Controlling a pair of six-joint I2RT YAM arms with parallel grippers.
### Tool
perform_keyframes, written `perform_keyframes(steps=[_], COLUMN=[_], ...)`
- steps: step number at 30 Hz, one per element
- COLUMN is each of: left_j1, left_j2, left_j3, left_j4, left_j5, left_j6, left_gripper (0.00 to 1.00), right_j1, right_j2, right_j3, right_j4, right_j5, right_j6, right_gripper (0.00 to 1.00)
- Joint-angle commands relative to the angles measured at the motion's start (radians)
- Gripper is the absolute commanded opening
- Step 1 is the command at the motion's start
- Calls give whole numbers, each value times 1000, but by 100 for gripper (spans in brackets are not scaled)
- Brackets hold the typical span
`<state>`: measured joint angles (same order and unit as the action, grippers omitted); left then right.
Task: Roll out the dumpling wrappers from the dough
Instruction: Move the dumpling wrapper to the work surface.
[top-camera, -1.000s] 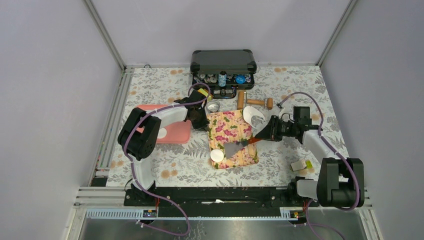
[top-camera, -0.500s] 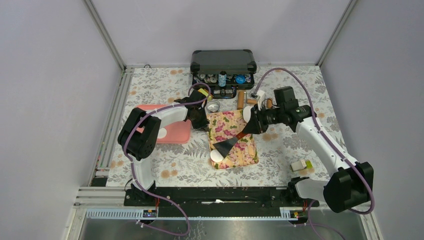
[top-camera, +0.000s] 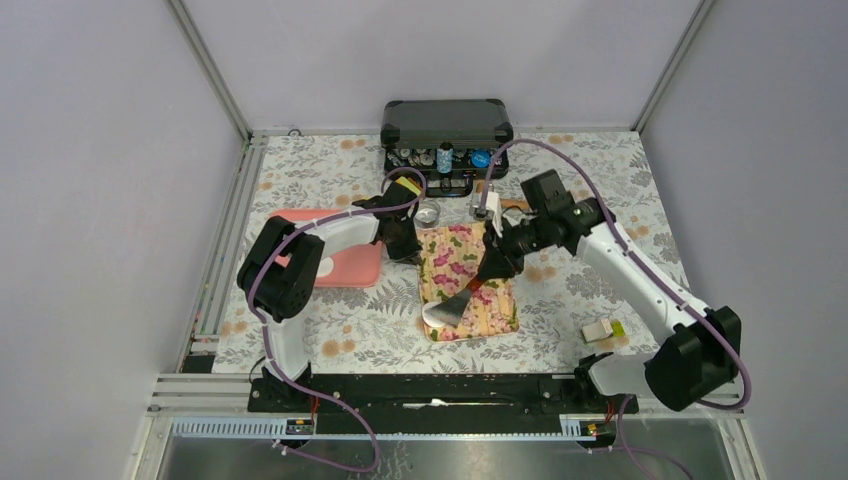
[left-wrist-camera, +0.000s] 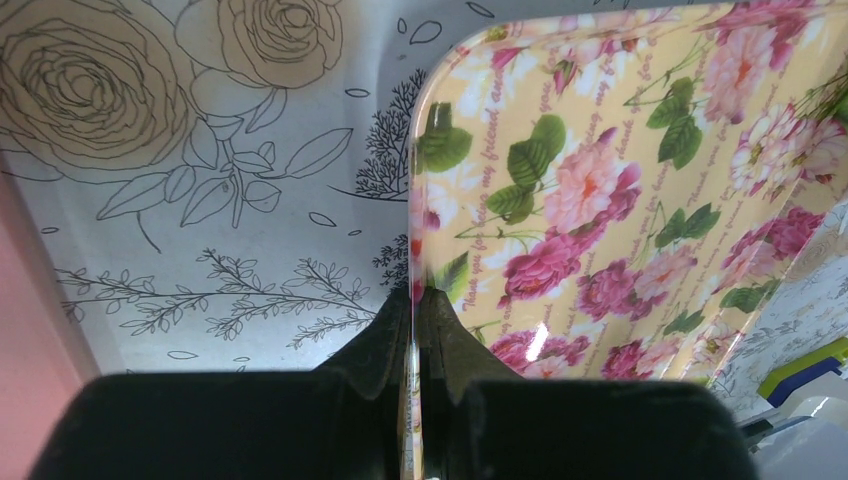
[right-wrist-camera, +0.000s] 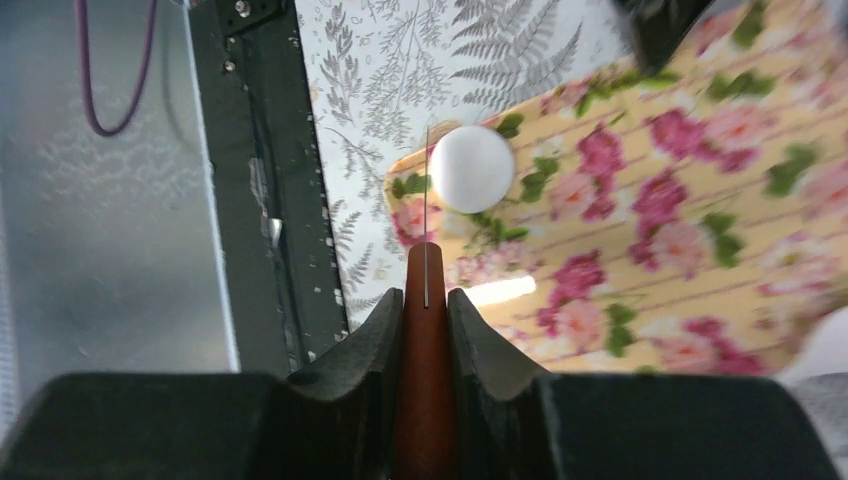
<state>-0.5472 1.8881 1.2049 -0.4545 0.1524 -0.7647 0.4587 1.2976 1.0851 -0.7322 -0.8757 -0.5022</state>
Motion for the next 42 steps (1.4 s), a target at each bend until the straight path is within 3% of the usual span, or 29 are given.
perform_keyframes(steps=[1, 6, 13, 23, 36, 42], left_j1=[-9, -10, -10, -9, -8, -8], left_j2=[12, 11, 19, 6, 4, -3], left_j3=[36, 35, 35, 32, 30, 30], left_j4=[2, 0, -2, -1, -2, -1], left_j5=[-26, -35, -40, -46, -34, -33], left_j6=[23, 24, 25, 27, 24, 24], left_gripper=[0, 0, 0, 0, 0, 0], right_j1=[26, 112, 315, 523, 544, 543], right_j2=[54, 129, 135, 198, 218, 192], right_j3=[264, 438, 424, 415, 366, 306], right_j4=[-204, -445, -502, -392, -239, -136], right_j5=[51, 170, 363, 528, 545, 659], right_j6=[-295, -495, -517, -412, -349, -330], right_gripper=[0, 0, 0, 0, 0, 0])
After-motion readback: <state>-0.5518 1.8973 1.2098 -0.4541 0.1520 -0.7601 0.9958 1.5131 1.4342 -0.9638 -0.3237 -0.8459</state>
